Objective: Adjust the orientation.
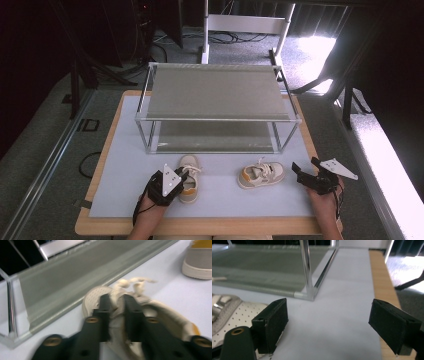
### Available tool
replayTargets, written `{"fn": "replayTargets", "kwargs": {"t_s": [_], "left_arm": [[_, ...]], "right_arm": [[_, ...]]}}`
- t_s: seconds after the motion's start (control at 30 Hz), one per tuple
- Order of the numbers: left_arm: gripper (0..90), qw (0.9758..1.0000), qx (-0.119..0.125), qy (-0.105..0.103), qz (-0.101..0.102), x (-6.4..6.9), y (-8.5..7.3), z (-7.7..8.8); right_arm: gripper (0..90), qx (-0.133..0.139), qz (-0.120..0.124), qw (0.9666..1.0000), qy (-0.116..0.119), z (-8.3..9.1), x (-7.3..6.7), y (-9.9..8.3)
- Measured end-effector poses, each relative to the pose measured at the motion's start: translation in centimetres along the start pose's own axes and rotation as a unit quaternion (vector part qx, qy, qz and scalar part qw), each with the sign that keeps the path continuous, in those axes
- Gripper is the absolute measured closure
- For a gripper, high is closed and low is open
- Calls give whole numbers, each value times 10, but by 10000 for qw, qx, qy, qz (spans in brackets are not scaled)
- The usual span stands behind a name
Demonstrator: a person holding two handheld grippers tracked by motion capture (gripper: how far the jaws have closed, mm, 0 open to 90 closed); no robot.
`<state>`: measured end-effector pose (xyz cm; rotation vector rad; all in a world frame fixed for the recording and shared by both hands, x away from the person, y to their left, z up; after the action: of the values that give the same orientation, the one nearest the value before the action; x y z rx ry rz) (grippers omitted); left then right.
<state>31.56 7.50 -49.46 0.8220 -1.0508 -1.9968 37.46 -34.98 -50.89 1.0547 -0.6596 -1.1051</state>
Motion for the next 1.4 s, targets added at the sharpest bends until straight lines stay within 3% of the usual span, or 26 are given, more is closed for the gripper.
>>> {"fn": "replayTargets", "kwargs": {"t_s": [0.07, 0.1, 0.2, 0.37, 0.53, 0.67, 0.83, 0.87, 0.93, 1.17, 1.33, 1.4], "left_arm": [[476, 9993, 91, 250, 248, -11, 3, 2], [321, 9990, 143, 280, 326, -15, 4, 3], [144, 9985, 275, 274, 398, -24, 8, 6], [95, 9960, 581, 31, 683, -36, 10, 9], [95, 9953, 622, 11, 742, -44, 4, 11], [94, 9953, 585, 21, 777, -51, -2, 12], [63, 9945, 533, 126, 892, -59, -9, 15], [5, 9944, 477, 130, 938, -60, -11, 15], [5, 9941, 463, 174, 967, -63, -14, 15], [5, 9942, 420, 94, 986, -61, -21, 14], [5, 9939, 420, 33, 1019, -60, -23, 14], [5, 9940, 413, 35, 1016, -60, -23, 14]], "right_arm": [[164, -150, -5, 9999, 39, -2, -1, -1], [165, -210, -39, 9997, -101, -2, 0, -2], [165, -310, -172, 9994, -65, 1, -1, -4], [165, -236, -234, 9994, 110, 9, -11, 8], [170, -119, -228, 9995, 166, 17, -24, 22], [243, -107, -200, 9982, 547, 24, -42, 34], [241, -129, -166, 9955, 924, 30, -67, 44], [245, -140, -93, 9947, 1011, 31, -74, 46], [245, -138, 53, 9937, 1107, 32, -86, 50], [311, -237, 361, 9833, 1766, 32, -129, 57], [371, -495, 508, 9768, 2021, 22, -151, 51], [440, -604, 565, 9738, 2116, 15, -159, 46]]}}
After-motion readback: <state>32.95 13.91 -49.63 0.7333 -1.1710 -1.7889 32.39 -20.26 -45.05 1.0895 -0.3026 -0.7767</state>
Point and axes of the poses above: each handheld gripper's, and its own axes: z roughly backward along the jaws, y roughly out of its top, x roughly to its right, the point moved 8 cm from there along -z, roughly forward along the jaws, and after that the axes turned 2 degrees about y, right-handed, at the moved point
